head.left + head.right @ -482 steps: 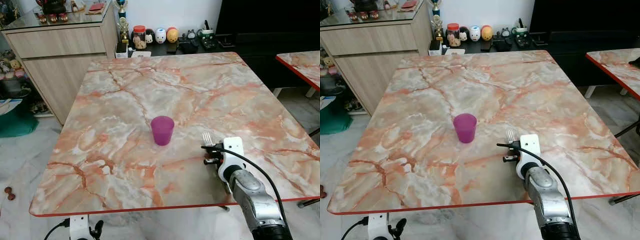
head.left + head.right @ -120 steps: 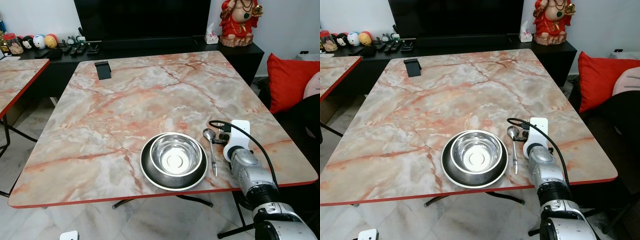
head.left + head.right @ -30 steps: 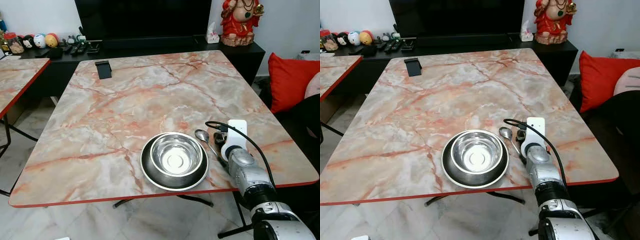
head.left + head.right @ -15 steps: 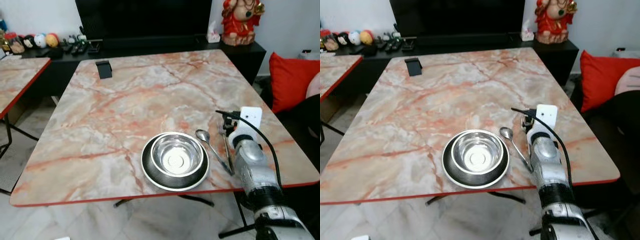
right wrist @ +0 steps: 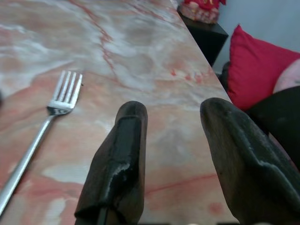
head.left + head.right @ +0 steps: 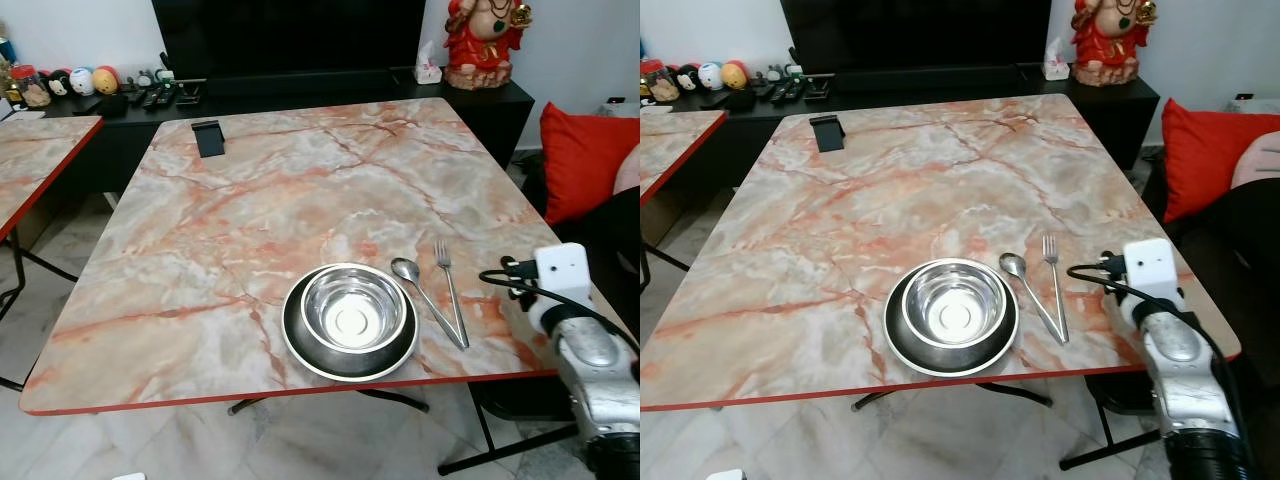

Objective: Setting the table

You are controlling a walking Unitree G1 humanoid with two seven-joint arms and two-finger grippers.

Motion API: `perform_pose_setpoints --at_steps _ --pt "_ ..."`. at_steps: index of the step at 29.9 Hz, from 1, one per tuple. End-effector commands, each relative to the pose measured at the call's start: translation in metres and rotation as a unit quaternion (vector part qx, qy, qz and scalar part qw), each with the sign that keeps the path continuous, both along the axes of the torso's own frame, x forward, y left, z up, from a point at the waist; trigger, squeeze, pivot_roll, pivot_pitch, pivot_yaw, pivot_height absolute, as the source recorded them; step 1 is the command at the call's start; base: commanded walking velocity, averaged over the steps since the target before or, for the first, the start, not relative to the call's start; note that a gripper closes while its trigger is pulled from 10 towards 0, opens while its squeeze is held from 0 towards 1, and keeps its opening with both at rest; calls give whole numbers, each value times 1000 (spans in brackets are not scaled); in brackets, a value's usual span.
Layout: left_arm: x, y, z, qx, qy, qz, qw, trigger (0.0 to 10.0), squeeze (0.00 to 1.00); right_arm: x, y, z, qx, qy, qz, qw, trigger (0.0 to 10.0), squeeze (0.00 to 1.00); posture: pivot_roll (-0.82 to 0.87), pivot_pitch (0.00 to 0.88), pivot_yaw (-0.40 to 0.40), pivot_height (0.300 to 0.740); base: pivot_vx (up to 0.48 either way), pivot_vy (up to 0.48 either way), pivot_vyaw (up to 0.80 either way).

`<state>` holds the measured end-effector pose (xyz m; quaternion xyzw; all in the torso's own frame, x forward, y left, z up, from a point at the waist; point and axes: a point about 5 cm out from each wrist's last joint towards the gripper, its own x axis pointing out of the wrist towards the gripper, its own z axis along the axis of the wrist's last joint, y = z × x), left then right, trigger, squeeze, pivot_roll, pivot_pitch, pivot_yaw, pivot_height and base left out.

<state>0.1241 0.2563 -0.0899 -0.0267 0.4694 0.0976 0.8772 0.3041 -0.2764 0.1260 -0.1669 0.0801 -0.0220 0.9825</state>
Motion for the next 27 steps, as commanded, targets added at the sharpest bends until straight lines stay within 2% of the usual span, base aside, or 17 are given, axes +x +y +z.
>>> perform_pose_setpoints --at_steps 1,9,14,17,22,27 --pt "-4 6 0 3 11 3 1000 10000 0 1 9 9 -6 -14 41 999 10000 0 -127 0 63 707 0 0 0" --pt "0 10 3 9 9 1 1000 10000 0 1 19 11 -4 -9 107 994 10000 0 -120 0 64 707 0 0 0" --pt "13 -9 1 3 -4 -15 1000 10000 0 -6 27 5 -7 15 146 989 10000 0 -119 0 66 707 0 0 0" --pt "20 -14 2 4 -9 -23 1000 10000 0 -9 27 4 -23 26 166 985 10000 0 -125 0 68 707 0 0 0" --pt "21 -11 4 7 -12 -24 1000 10000 0 -13 28 5 -38 41 192 980 10000 0 -128 0 70 707 0 0 0" --pt "12 -12 1 7 -10 -27 1000 10000 0 -22 26 1 -73 77 230 967 10000 0 -134 0 72 707 0 0 0"
